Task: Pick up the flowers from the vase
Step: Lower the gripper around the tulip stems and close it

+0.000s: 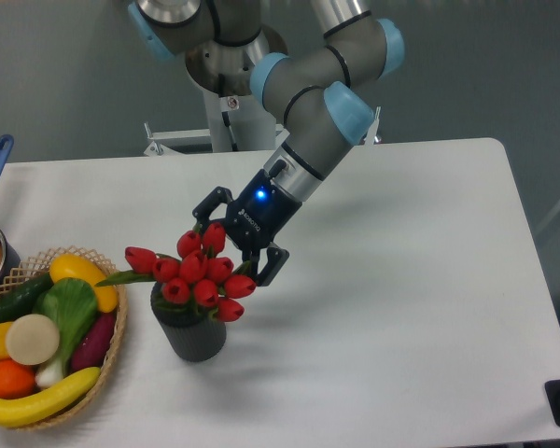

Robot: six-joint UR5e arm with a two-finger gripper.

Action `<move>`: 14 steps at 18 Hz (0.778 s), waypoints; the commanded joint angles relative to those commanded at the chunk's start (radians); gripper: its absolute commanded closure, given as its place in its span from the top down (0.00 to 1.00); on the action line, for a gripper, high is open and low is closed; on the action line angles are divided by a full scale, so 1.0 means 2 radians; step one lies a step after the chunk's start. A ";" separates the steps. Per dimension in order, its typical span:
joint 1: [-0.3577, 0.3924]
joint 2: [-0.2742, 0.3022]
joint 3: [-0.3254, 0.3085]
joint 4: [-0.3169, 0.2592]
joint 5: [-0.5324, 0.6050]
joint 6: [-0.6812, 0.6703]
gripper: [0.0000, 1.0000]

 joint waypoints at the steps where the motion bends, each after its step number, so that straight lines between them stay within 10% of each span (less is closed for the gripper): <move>1: -0.001 -0.001 0.001 0.000 -0.011 0.000 1.00; 14: -0.016 -0.028 0.018 0.003 -0.024 0.000 0.91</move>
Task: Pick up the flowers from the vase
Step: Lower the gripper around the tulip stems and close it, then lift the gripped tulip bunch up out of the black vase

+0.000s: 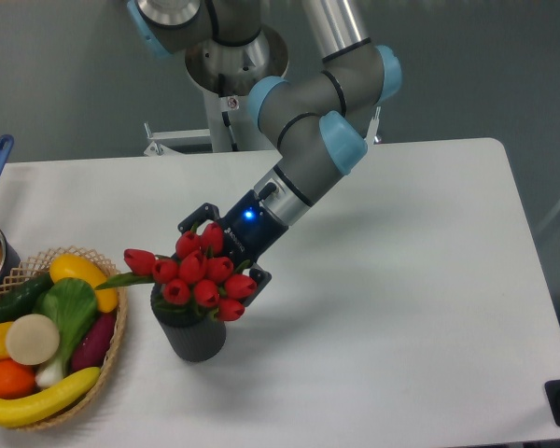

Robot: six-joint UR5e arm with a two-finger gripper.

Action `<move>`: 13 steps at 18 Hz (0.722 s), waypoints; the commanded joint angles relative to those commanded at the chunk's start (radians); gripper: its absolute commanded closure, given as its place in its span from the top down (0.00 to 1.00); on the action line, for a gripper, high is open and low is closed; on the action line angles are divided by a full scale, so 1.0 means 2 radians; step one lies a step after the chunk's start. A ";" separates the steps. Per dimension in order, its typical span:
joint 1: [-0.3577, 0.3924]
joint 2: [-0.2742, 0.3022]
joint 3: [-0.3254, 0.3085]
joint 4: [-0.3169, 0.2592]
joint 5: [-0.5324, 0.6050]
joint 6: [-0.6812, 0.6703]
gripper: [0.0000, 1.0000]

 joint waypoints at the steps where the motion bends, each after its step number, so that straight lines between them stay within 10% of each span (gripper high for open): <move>1: 0.000 0.000 0.000 0.000 -0.002 0.000 0.77; 7: 0.002 0.005 -0.005 -0.001 -0.006 -0.004 0.47; 13: 0.005 0.010 -0.003 -0.001 -0.007 -0.010 0.44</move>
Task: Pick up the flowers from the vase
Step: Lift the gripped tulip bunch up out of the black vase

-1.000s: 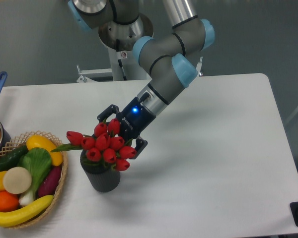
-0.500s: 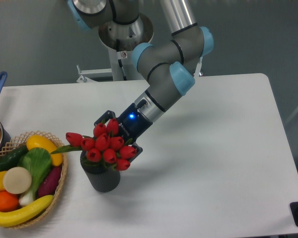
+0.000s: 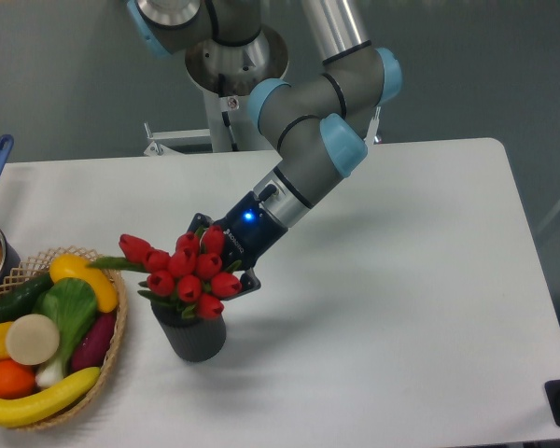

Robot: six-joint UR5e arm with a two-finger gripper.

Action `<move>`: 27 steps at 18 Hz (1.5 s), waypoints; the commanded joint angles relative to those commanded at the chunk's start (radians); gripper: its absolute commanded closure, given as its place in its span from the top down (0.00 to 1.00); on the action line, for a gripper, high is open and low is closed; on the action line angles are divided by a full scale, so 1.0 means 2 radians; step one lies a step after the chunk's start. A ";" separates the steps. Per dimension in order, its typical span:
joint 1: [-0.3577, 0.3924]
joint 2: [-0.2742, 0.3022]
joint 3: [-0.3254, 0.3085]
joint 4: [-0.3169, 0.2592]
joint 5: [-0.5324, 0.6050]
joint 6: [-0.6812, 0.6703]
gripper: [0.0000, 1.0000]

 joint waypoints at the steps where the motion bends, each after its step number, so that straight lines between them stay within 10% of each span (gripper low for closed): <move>1: 0.000 0.003 0.001 0.000 0.000 -0.008 0.44; 27: 0.035 0.149 0.066 -0.002 0.003 -0.240 0.44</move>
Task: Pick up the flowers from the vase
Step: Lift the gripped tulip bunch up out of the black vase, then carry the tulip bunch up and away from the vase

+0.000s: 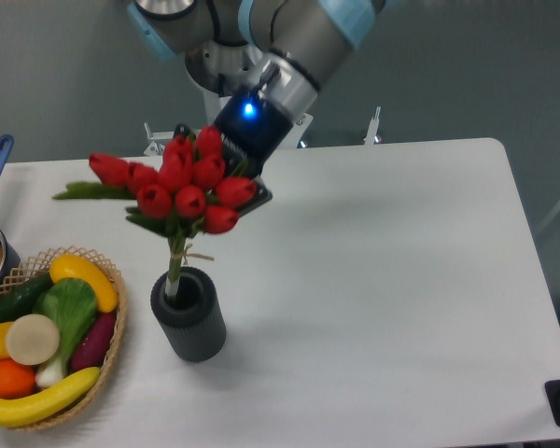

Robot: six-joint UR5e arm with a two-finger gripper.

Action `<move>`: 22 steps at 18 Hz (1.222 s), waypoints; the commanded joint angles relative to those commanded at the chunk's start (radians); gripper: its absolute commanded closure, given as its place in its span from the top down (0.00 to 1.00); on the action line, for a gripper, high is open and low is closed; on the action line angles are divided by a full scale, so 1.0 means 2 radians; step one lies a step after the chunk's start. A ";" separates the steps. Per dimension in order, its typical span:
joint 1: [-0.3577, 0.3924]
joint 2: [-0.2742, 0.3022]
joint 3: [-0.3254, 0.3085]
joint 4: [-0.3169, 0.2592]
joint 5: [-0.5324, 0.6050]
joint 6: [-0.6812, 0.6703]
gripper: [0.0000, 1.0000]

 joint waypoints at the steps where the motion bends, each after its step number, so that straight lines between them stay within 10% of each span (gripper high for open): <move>1: 0.006 0.000 0.005 0.000 -0.001 -0.003 0.44; 14: 0.159 -0.012 0.003 -0.002 0.000 0.073 0.44; 22: 0.171 -0.034 -0.011 -0.002 0.008 0.113 0.44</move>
